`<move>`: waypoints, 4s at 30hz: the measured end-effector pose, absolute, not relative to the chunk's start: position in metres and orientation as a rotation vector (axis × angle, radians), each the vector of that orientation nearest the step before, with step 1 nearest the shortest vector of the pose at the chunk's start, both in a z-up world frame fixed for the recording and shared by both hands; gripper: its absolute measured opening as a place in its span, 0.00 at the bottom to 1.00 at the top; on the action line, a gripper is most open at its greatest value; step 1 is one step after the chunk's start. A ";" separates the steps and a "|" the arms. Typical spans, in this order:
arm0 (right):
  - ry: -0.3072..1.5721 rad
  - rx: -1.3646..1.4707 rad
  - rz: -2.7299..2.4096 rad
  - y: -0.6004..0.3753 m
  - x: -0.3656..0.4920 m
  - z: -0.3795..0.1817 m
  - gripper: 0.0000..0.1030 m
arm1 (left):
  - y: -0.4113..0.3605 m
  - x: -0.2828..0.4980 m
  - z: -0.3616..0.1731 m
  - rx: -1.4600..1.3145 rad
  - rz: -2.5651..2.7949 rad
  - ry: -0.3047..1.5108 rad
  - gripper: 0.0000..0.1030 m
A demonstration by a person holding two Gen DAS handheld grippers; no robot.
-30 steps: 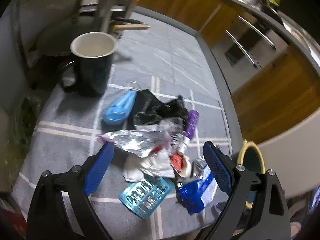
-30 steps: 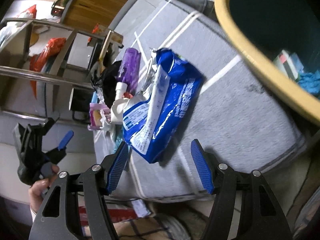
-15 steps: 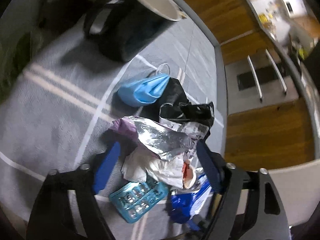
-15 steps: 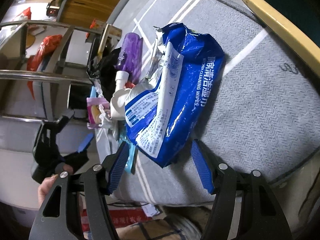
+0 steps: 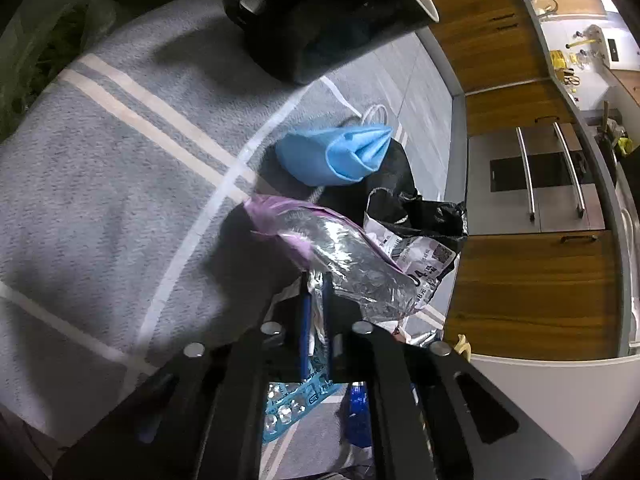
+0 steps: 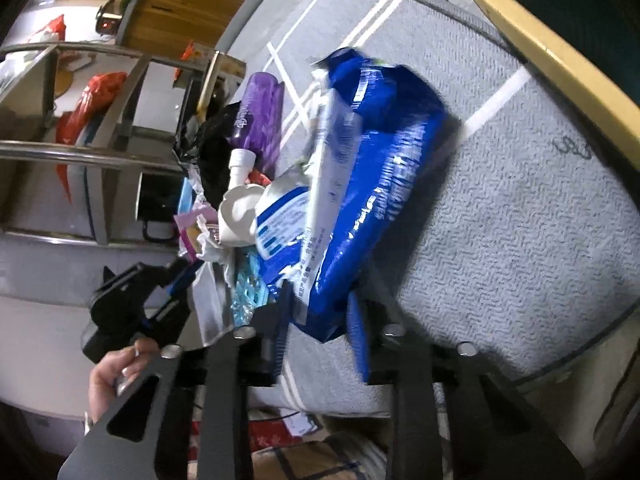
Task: Collect trash
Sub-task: 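Lift the blue wipes pack with right gripper while left gripper grasps and lifts the foil bag, then carry both packs over the bin and open both grippers to drop them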
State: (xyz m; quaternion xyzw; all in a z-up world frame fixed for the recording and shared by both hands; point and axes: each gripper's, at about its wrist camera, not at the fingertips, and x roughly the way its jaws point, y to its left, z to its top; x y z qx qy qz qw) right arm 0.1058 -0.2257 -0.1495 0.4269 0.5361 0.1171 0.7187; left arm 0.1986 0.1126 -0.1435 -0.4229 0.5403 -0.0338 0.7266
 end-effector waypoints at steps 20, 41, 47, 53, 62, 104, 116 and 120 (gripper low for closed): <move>1.018 0.490 0.294 -0.233 0.085 -0.062 0.22 | 0.098 0.174 -0.032 -0.824 -0.135 0.949 0.00; 0.921 0.284 0.111 -0.296 0.052 -0.039 0.22 | -0.037 0.166 -0.005 -0.544 -0.407 0.934 0.00; 0.913 0.269 0.055 -0.321 0.042 -0.040 0.22 | -0.090 0.160 -0.005 -0.432 -0.483 0.946 0.00; 0.916 0.257 0.008 -0.341 0.035 -0.043 0.22 | -0.138 0.148 -0.005 -0.300 -0.552 0.938 0.00; 0.939 0.231 -0.050 -0.361 0.030 -0.053 0.22 | -0.187 0.136 -0.010 -0.172 -0.612 0.942 0.00; 1.014 0.350 -0.132 -0.399 0.028 -0.080 0.29 | -0.254 0.147 -0.056 -0.121 -0.761 1.130 0.44; 0.952 0.365 -0.119 -0.391 0.033 -0.065 0.64 | -0.219 0.152 -0.036 -0.159 -0.703 1.066 0.80; 0.940 0.369 -0.119 -0.389 0.035 -0.062 0.70 | -0.197 0.155 -0.029 -0.172 -0.656 1.038 0.85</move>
